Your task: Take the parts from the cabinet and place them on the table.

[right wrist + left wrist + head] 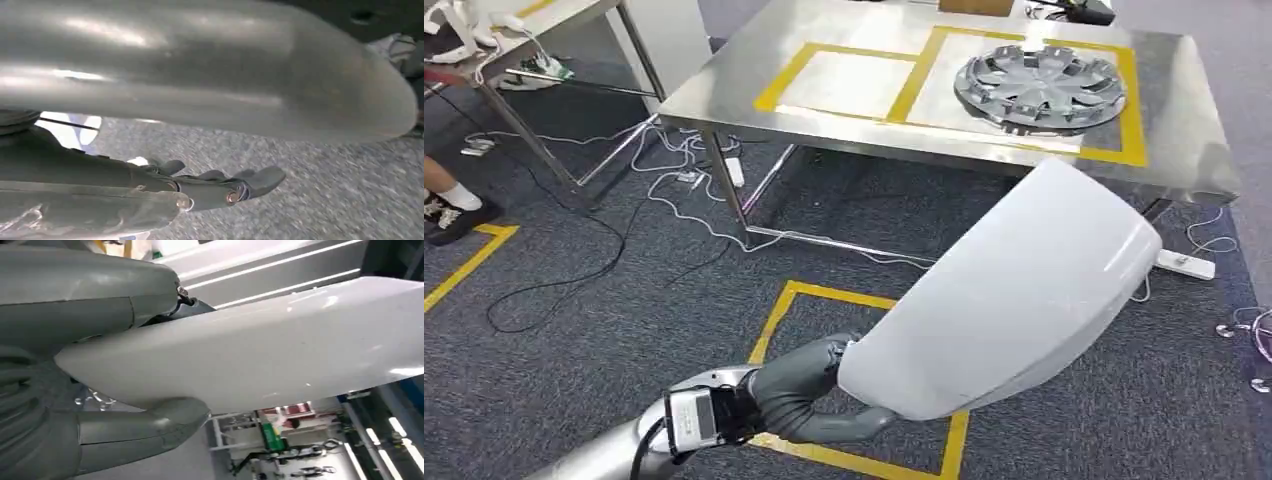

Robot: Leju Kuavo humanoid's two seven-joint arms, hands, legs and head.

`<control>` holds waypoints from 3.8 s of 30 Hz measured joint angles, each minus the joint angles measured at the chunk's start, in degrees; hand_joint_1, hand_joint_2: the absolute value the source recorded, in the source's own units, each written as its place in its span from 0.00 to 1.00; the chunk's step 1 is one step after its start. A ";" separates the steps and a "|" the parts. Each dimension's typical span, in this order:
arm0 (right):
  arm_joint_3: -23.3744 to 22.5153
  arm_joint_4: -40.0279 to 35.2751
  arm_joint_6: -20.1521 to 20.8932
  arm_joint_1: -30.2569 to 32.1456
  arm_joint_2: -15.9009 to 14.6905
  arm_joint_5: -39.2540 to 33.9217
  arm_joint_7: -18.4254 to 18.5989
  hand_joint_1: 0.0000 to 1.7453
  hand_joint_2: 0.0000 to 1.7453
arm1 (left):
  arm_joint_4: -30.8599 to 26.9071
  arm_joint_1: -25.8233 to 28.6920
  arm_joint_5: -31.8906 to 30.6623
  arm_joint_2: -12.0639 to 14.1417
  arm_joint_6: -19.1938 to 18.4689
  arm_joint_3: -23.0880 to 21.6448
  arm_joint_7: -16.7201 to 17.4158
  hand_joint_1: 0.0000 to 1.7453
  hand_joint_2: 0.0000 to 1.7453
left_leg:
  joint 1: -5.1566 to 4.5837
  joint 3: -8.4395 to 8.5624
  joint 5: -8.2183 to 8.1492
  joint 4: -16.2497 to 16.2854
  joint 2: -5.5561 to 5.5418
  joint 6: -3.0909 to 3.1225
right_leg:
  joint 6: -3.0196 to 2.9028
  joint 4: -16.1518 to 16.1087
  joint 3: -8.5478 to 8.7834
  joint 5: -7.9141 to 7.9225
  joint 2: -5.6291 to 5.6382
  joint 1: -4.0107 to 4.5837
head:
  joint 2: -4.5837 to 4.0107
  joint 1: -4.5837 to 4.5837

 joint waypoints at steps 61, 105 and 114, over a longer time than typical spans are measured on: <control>0.02 -0.76 1.05 -0.34 -0.33 -1.07 -0.81 0.00 0.00 | -1.84 -0.56 -1.35 1.38 0.22 -0.22 0.55 1.00 1.00 | -0.28 0.49 -0.59 -0.05 1.90 0.09 | -0.44 0.63 -0.07 0.41 -0.56 0.37 | 0.00 -0.24; 0.61 -1.18 1.33 -0.12 0.07 -1.05 0.20 0.00 0.00 | -2.69 0.04 -2.36 1.51 1.57 -0.94 0.46 1.00 1.00 | -0.80 9.11 -7.59 -0.49 1.46 0.25 | -0.81 1.47 -8.36 7.33 -4.22 0.93 | -0.02 1.21; 0.68 -1.18 1.31 -0.74 0.02 -1.36 0.20 0.00 0.00 | -2.80 1.15 -2.97 1.90 3.06 0.50 -0.61 1.00 1.00 | -0.54 -5.03 -11.99 16.27 1.57 -1.79 | -2.42 -0.27 -5.36 4.99 -3.61 0.21 | -0.02 0.65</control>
